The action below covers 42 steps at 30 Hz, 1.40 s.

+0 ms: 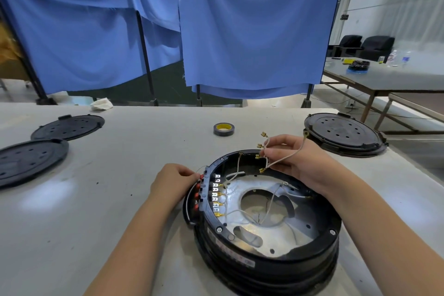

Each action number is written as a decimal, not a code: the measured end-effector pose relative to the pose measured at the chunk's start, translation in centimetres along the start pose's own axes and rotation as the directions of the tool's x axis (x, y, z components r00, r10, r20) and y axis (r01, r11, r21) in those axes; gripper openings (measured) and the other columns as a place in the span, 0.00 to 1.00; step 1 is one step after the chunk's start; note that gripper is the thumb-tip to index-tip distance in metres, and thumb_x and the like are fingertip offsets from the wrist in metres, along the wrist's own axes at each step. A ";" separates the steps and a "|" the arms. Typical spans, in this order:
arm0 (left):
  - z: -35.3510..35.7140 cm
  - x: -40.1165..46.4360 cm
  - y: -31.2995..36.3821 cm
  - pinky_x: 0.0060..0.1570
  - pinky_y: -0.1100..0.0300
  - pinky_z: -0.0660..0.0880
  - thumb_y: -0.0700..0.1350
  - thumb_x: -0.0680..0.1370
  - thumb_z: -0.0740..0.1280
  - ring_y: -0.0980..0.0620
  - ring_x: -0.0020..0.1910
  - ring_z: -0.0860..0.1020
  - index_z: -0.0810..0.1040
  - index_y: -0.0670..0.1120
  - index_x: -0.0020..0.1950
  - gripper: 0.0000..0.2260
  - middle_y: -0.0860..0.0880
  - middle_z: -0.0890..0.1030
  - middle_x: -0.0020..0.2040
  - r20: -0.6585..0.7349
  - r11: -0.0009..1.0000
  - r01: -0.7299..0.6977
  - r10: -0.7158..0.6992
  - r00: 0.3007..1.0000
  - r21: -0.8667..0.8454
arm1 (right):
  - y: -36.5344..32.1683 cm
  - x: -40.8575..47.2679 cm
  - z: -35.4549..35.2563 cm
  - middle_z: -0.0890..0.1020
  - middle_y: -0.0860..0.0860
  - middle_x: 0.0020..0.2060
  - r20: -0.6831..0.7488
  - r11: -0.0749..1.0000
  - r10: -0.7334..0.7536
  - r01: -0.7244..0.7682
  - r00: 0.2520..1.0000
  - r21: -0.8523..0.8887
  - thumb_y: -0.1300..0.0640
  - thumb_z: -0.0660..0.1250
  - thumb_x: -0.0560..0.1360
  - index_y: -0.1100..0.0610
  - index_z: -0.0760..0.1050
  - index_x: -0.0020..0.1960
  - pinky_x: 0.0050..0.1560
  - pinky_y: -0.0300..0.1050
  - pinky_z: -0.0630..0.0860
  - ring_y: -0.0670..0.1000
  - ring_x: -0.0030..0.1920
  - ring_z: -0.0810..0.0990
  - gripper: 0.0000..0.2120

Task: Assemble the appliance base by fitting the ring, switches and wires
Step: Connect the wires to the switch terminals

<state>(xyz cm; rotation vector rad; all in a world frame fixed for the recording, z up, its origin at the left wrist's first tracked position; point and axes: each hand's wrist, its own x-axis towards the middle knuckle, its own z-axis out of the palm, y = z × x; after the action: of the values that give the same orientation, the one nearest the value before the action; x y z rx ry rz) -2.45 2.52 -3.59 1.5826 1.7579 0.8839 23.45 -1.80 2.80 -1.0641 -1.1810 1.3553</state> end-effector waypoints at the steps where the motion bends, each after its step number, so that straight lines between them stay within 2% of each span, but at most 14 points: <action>1: -0.1 0.1 -0.1 0.51 0.51 0.78 0.51 0.73 0.72 0.49 0.44 0.82 0.82 0.52 0.36 0.07 0.51 0.84 0.38 -0.006 1.000 -0.006 0.006 1.000 0.021 | 0.1 0.0 0.0 0.85 0.55 0.39 0.006 1.000 -0.004 0.004 1.000 -0.001 0.62 0.74 0.60 0.57 0.81 0.41 0.39 0.38 0.80 0.48 0.36 0.84 0.10; 3: -0.2 0.1 -0.2 0.50 0.51 0.78 0.52 0.72 0.73 0.50 0.43 0.81 0.82 0.52 0.36 0.06 0.52 0.84 0.38 -0.031 0.998 -0.010 0.011 0.999 0.057 | 0.1 0.0 0.1 0.85 0.56 0.39 0.017 1.000 -0.007 0.007 1.000 -0.008 0.62 0.74 0.59 0.57 0.82 0.40 0.38 0.38 0.80 0.49 0.36 0.84 0.09; 7: 0.0 0.4 -0.5 0.49 0.54 0.77 0.51 0.70 0.74 0.51 0.44 0.80 0.81 0.49 0.43 0.07 0.52 0.81 0.41 -0.062 0.999 0.006 -0.003 0.998 0.050 | 0.0 -0.2 0.1 0.86 0.56 0.39 0.045 1.000 -0.009 0.010 0.999 -0.020 0.62 0.74 0.59 0.55 0.84 0.37 0.39 0.38 0.80 0.49 0.37 0.84 0.07; 11: 0.0 0.5 -0.5 0.40 0.58 0.73 0.50 0.69 0.75 0.52 0.41 0.80 0.79 0.50 0.36 0.08 0.52 0.81 0.37 -0.107 1.000 0.010 -0.009 0.994 0.004 | 0.0 -0.4 0.2 0.86 0.56 0.40 0.065 0.999 -0.020 0.022 0.998 -0.031 0.61 0.74 0.59 0.54 0.85 0.37 0.39 0.37 0.79 0.49 0.38 0.85 0.08; 14: 0.1 0.2 -0.5 0.42 0.57 0.76 0.53 0.70 0.74 0.54 0.40 0.80 0.80 0.51 0.36 0.08 0.54 0.82 0.36 -0.120 0.996 -0.007 0.018 0.993 0.090 | 0.1 -0.4 0.1 0.86 0.56 0.40 0.064 0.999 -0.017 0.020 0.998 -0.040 0.61 0.75 0.59 0.54 0.85 0.37 0.40 0.38 0.80 0.50 0.40 0.85 0.08; 17: -0.1 -0.3 0.4 0.42 0.59 0.74 0.53 0.73 0.72 0.57 0.40 0.78 0.81 0.50 0.41 0.07 0.55 0.82 0.40 -0.144 0.994 -0.068 0.080 0.986 0.085 | 0.0 -0.6 0.1 0.86 0.56 0.42 0.075 0.996 -0.020 0.026 0.997 -0.089 0.60 0.75 0.59 0.53 0.84 0.38 0.41 0.38 0.79 0.52 0.42 0.85 0.08; 21: -0.7 -1.9 3.6 0.34 0.67 0.68 0.50 0.76 0.69 0.61 0.36 0.76 0.81 0.50 0.39 0.07 0.57 0.81 0.37 -0.287 0.959 -0.258 0.215 0.934 -0.121 | -0.2 -1.0 0.2 0.86 0.57 0.42 0.111 0.983 -0.037 0.056 0.993 -0.173 0.56 0.77 0.57 0.53 0.85 0.40 0.42 0.37 0.79 0.52 0.42 0.84 0.12; 24: -0.3 -4.1 6.4 0.29 0.73 0.69 0.53 0.76 0.68 0.63 0.28 0.75 0.83 0.49 0.35 0.13 0.56 0.81 0.30 -0.164 0.892 -0.343 0.306 0.938 -0.296 | -0.2 -1.3 0.3 0.86 0.54 0.40 0.127 0.969 -0.075 0.102 0.989 -0.223 0.56 0.77 0.58 0.52 0.85 0.41 0.43 0.36 0.78 0.50 0.41 0.84 0.12; 27: 0.5 -5.8 7.8 0.35 0.70 0.74 0.58 0.76 0.67 0.61 0.31 0.78 0.84 0.49 0.34 0.17 0.52 0.83 0.32 0.029 0.865 -0.331 0.368 0.929 -0.377 | -0.2 -1.7 0.8 0.86 0.53 0.41 0.166 0.939 -0.092 0.141 0.982 -0.313 0.59 0.77 0.63 0.52 0.85 0.42 0.45 0.33 0.77 0.48 0.44 0.85 0.08; 29: 0.8 -6.2 8.1 0.35 0.70 0.73 0.57 0.75 0.69 0.60 0.32 0.79 0.84 0.49 0.34 0.16 0.50 0.83 0.32 0.091 0.871 -0.336 0.391 0.916 -0.359 | -0.2 -1.9 1.2 0.86 0.51 0.41 0.191 0.901 -0.094 0.165 0.977 -0.401 0.62 0.75 0.68 0.51 0.85 0.43 0.46 0.32 0.77 0.47 0.45 0.85 0.07; 32: 0.7 -6.1 7.9 0.35 0.72 0.71 0.53 0.73 0.72 0.61 0.33 0.78 0.84 0.50 0.35 0.10 0.52 0.83 0.32 0.109 0.890 -0.355 0.399 0.911 -0.287 | -0.2 -2.1 1.5 0.86 0.49 0.41 0.191 0.873 -0.110 0.187 0.975 -0.451 0.65 0.74 0.69 0.51 0.85 0.41 0.46 0.31 0.76 0.46 0.46 0.85 0.09; 36: 0.5 -6.2 8.0 0.34 0.75 0.71 0.51 0.72 0.74 0.64 0.33 0.79 0.84 0.52 0.35 0.07 0.55 0.83 0.33 0.117 0.885 -0.343 0.395 0.911 -0.316 | -0.1 -2.0 1.7 0.86 0.50 0.39 0.152 0.858 -0.155 0.209 0.976 -0.468 0.67 0.74 0.69 0.54 0.84 0.42 0.46 0.32 0.77 0.47 0.45 0.85 0.08; 39: 0.5 -6.2 8.0 0.32 0.76 0.70 0.51 0.71 0.75 0.65 0.32 0.78 0.84 0.53 0.33 0.07 0.56 0.83 0.32 0.103 0.870 -0.319 0.382 0.919 -0.375 | -0.1 -1.8 1.5 0.86 0.50 0.41 0.103 0.856 -0.173 0.201 0.979 -0.476 0.66 0.74 0.69 0.55 0.83 0.47 0.47 0.34 0.78 0.47 0.46 0.85 0.10; 42: 0.4 -6.3 8.0 0.33 0.75 0.71 0.52 0.70 0.76 0.64 0.33 0.79 0.85 0.54 0.33 0.06 0.55 0.83 0.33 0.111 0.870 -0.296 0.365 0.924 -0.395 | 0.2 -1.4 1.3 0.85 0.51 0.46 0.021 0.858 -0.141 0.133 0.990 -0.496 0.63 0.72 0.72 0.53 0.80 0.52 0.50 0.39 0.79 0.48 0.47 0.84 0.10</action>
<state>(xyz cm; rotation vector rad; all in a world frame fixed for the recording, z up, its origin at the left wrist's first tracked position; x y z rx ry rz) 3.23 -3.17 2.68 1.6680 1.1222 1.1187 22.31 -3.34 2.83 -1.3141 -1.6143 0.9447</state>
